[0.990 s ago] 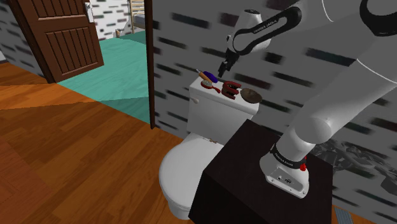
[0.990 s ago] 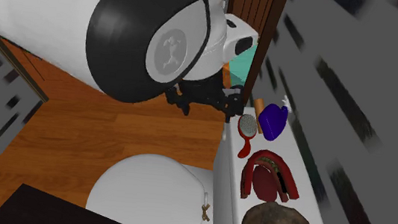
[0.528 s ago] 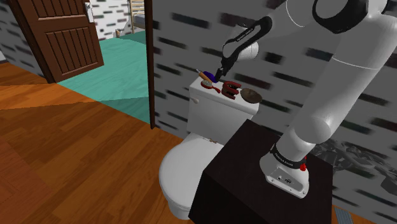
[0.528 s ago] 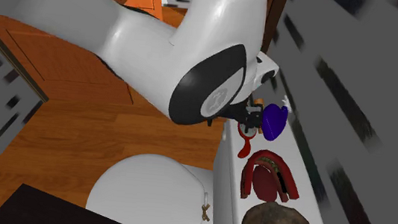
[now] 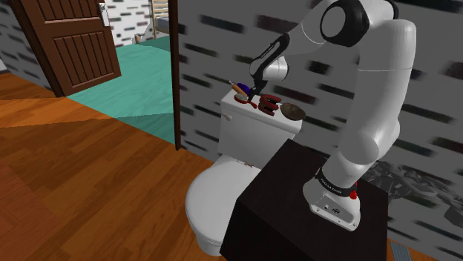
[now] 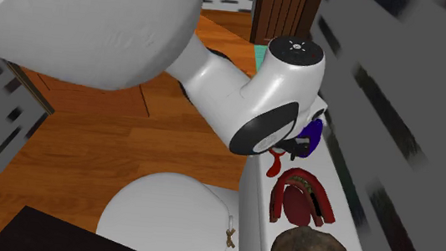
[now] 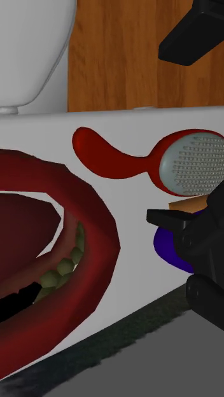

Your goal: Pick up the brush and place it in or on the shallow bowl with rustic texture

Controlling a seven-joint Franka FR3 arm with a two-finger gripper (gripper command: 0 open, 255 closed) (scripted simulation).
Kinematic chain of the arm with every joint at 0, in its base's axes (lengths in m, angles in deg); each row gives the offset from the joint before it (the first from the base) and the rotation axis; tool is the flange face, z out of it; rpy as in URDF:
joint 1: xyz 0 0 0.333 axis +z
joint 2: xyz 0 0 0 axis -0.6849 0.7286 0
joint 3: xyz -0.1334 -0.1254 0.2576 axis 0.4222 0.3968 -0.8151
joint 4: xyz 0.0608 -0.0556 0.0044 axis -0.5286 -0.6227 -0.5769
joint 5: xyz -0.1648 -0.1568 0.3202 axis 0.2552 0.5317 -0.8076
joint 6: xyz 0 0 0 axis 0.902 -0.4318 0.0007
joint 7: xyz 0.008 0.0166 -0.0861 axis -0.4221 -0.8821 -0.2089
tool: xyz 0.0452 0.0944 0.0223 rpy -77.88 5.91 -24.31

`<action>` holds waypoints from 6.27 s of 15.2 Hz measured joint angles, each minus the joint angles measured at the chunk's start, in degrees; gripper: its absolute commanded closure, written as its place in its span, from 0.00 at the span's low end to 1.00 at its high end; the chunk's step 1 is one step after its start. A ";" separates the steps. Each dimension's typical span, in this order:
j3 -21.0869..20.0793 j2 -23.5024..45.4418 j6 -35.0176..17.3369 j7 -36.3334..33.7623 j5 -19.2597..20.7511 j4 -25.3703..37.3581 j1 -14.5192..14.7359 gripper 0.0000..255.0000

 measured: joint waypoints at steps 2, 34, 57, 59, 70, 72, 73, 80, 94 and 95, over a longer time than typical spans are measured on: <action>-0.99 2.75 -0.24 1.42 -1.21 2.44 -1.54 0.00; -1.40 4.72 0.68 1.83 -1.61 5.32 -2.30 1.00; 4.22 -11.61 7.35 4.71 3.23 -4.01 -2.92 1.00; 5.01 -13.57 6.38 7.95 2.65 -7.00 -4.66 1.00; 11.15 -23.18 5.10 23.11 2.03 -18.07 -12.30 1.00; 12.80 -24.87 5.82 26.06 2.40 -19.13 -13.91 1.00; 13.36 -24.59 5.65 27.74 1.60 -19.18 -14.33 1.00; 12.95 -19.64 0.99 34.96 -6.57 -20.15 -14.41 1.00; 9.53 -13.41 -3.43 43.99 -17.98 -19.77 -16.38 0.00; 9.48 -13.36 -3.41 44.01 -18.00 -19.73 -16.35 0.00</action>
